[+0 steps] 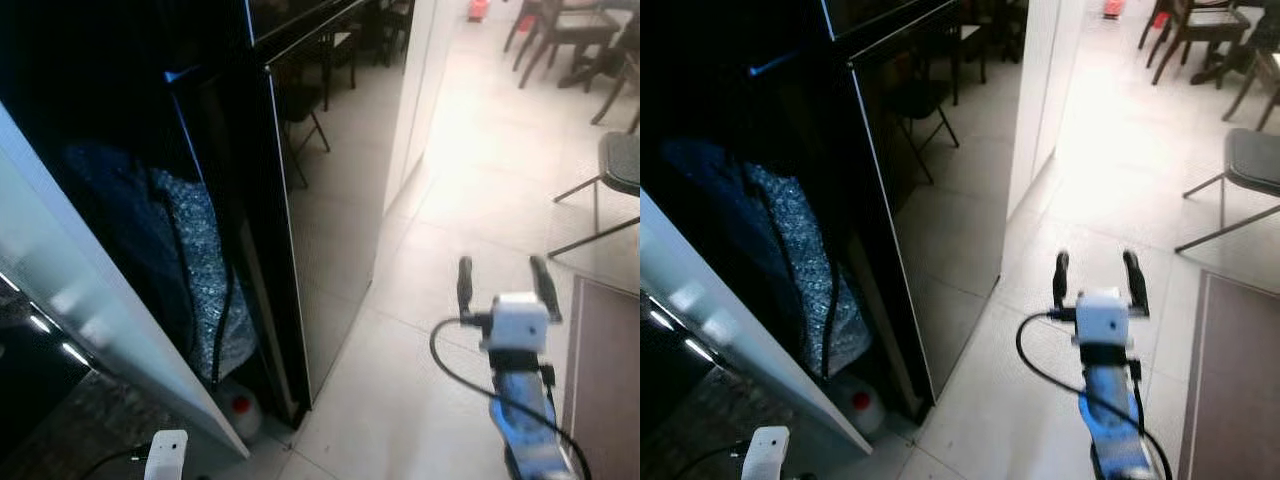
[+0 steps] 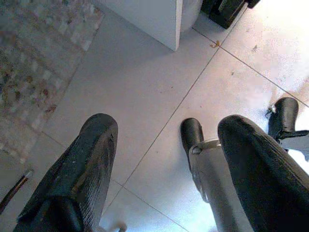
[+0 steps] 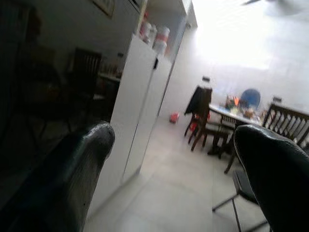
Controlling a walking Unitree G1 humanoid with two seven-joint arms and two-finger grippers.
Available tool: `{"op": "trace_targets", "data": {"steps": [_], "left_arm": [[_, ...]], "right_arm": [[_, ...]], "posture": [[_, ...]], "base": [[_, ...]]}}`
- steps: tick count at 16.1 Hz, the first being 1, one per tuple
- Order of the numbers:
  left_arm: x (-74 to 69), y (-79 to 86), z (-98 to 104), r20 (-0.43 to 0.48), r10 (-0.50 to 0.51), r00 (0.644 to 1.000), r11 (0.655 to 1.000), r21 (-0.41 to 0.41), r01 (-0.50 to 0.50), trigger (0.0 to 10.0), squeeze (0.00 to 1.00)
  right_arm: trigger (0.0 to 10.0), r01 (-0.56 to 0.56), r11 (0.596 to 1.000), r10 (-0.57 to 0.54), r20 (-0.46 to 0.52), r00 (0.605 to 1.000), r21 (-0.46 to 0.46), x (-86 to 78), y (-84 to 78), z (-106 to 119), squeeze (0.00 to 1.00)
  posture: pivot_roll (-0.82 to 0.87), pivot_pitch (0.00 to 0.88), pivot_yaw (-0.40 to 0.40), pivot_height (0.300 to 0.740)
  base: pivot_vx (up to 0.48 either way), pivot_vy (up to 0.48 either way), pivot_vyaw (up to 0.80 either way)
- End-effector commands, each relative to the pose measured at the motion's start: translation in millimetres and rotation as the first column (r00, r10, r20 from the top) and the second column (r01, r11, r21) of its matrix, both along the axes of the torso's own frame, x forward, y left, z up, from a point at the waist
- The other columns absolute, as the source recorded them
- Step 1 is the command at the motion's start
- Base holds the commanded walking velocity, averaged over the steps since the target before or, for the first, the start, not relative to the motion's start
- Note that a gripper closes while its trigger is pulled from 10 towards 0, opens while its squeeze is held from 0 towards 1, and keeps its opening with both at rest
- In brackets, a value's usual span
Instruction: Restocking fridge
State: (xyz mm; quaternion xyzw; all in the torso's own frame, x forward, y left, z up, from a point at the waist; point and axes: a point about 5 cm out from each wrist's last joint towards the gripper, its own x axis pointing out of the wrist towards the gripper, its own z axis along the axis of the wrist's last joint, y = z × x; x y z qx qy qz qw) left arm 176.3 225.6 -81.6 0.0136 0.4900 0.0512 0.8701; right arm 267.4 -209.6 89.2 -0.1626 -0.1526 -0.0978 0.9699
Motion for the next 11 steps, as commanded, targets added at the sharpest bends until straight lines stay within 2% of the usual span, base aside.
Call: {"op": "trace_targets", "data": {"steps": [1, 4, 5, 7, 8, 9, 10, 11], "left_arm": [[-2.7, 4.1, 0, 0.003, 0.024, 1.000, 1.000, 0.001, -0.024, 10.0, 0.00], [-2.4, 3.9, 0, 0.005, 0.027, 1.000, 1.000, 0.000, -0.027, 10.0, 0.00], [-2.1, 3.9, 0, 0.006, 0.029, 1.000, 1.000, 0.000, -0.029, 10.0, 0.00], [-1.3, 3.7, 0, 0.009, 0.034, 0.999, 0.999, 0.000, -0.034, 10.0, 0.00], [-0.9, 3.6, 0, 0.010, 0.036, 0.999, 0.999, 0.000, -0.036, 10.0, 0.00], [-0.6, 3.6, 1, 0.011, 0.038, 0.999, 0.999, -0.001, -0.038, 10.0, 0.00], [-0.5, 3.5, 1, 0.011, 0.041, 0.999, 0.999, -0.002, -0.041, 10.0, 0.00], [-0.5, 3.3, 1, 0.011, 0.044, 0.999, 0.999, -0.003, -0.044, 10.0, 0.00]], "right_arm": [[10.0, 0.029, 0.998, -0.029, -0.004, 1.000, 0.048, -0.6, 0.6, 2, 0.00], [10.0, 0.026, 0.996, -0.023, -0.040, 0.999, 0.090, 2.4, 0.9, -3, 0.00], [10.0, 0.081, 0.992, -0.068, -0.129, 0.989, 0.097, 6.8, -8.5, -16, 0.00], [10.0, 0.205, 0.968, -0.144, -0.349, 0.926, 0.145, 4.8, -28.8, -50, 0.00], [10.0, 0.240, 0.957, -0.141, -0.460, 0.877, 0.163, -1.0, -34.3, -69, 0.00], [10.0, 0.250, 0.953, -0.105, -0.588, 0.802, 0.170, -11.2, -35.6, -90, 0.00], [10.0, 0.281, 0.951, -0.112, -0.706, 0.699, 0.128, -32.7, -39.0, -114, 0.00], [10.0, 0.279, 0.951, -0.055, -0.811, 0.582, 0.136, -56.3, -37.7, -137, 0.00]], "posture": [[-0.14, 0.006, 0.035, 0.740], [-0.14, 0.008, 0.034, 0.740], [-0.14, 0.012, 0.033, 0.740], [-0.13, 0.013, 0.036, 0.740], [-0.13, 0.014, 0.041, 0.740], [-0.13, 0.017, 0.040, 0.740], [-0.13, 0.014, 0.040, 0.740], [-0.13, 0.014, 0.042, 0.740]], "base": [[0.000, 0.000, 0.00], [0.000, 0.000, 0.00], [0.000, 0.000, 0.00], [0.000, 0.000, 0.00], [0.000, 0.000, 0.00], [0.000, 0.000, 0.00], [0.000, 0.000, 0.00], [0.000, 0.000, 0.00]]}}
